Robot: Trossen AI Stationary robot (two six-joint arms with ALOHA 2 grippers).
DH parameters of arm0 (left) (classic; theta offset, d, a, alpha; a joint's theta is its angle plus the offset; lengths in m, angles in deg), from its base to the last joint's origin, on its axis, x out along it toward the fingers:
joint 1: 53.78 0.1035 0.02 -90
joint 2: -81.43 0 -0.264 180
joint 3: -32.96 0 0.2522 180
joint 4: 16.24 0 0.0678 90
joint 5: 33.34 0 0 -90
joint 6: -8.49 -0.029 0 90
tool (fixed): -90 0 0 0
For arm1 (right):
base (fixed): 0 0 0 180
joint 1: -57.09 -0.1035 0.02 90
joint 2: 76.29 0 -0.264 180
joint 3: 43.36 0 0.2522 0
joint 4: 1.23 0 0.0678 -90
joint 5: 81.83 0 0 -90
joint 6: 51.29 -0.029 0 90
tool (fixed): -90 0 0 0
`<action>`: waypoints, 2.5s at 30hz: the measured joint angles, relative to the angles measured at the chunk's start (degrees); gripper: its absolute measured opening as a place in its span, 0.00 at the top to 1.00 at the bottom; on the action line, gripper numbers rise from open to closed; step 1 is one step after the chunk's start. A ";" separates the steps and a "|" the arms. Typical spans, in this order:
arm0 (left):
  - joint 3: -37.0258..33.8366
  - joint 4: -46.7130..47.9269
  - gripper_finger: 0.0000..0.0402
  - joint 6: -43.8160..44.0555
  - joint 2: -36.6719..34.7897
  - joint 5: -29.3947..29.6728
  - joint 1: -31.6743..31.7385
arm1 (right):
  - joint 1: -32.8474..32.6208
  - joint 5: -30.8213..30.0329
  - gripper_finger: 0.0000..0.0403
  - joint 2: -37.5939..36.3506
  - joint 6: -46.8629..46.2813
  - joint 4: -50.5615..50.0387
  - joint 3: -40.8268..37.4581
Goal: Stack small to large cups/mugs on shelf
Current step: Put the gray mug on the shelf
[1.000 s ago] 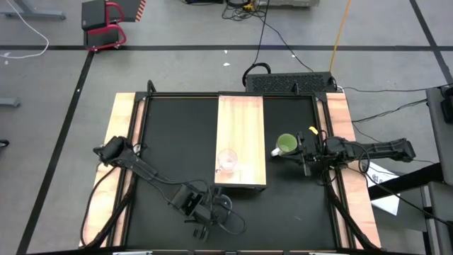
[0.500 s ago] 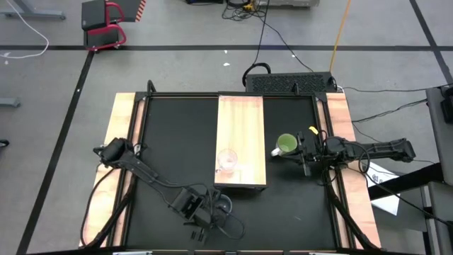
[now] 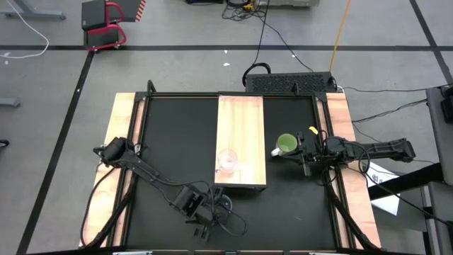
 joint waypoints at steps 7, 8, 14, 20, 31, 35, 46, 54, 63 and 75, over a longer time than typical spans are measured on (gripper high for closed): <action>-0.02 -0.02 0.65 0.56 1.92 0.18 0.01 | -0.01 0.00 1.00 0.00 0.04 0.00 -0.01; -0.02 0.16 0.65 0.57 2.27 0.18 0.03 | 0.01 0.00 1.00 0.00 0.04 0.01 0.00; -0.02 -0.63 0.66 0.63 2.32 0.57 0.08 | 0.00 0.00 1.00 0.00 -0.04 0.02 0.00; -0.02 0.16 0.66 0.81 2.32 -0.10 0.06 | 0.01 0.00 1.00 0.02 -0.06 0.02 0.00; -1.72 1.44 0.66 2.39 2.32 0.25 0.41 | -0.01 0.00 1.00 0.02 -0.08 0.02 0.00; -3.57 0.18 0.66 2.97 2.32 0.15 0.67 | -0.01 0.00 1.00 0.02 -0.06 0.02 0.00; -4.28 -0.63 0.66 2.36 2.32 0.09 1.05 | 0.01 0.00 1.00 0.00 -0.09 0.02 0.00; -4.28 -0.66 0.68 1.81 2.32 0.08 1.04 | -0.01 0.00 1.00 0.00 -0.09 0.02 -0.02; -4.27 -0.92 0.95 0.43 2.32 -0.08 1.18 | -0.01 0.00 1.00 0.00 -0.02 0.02 -0.02; -4.21 -1.27 0.98 -3.96 1.60 -1.92 0.67 | -0.01 0.00 1.00 0.00 0.00 0.02 0.00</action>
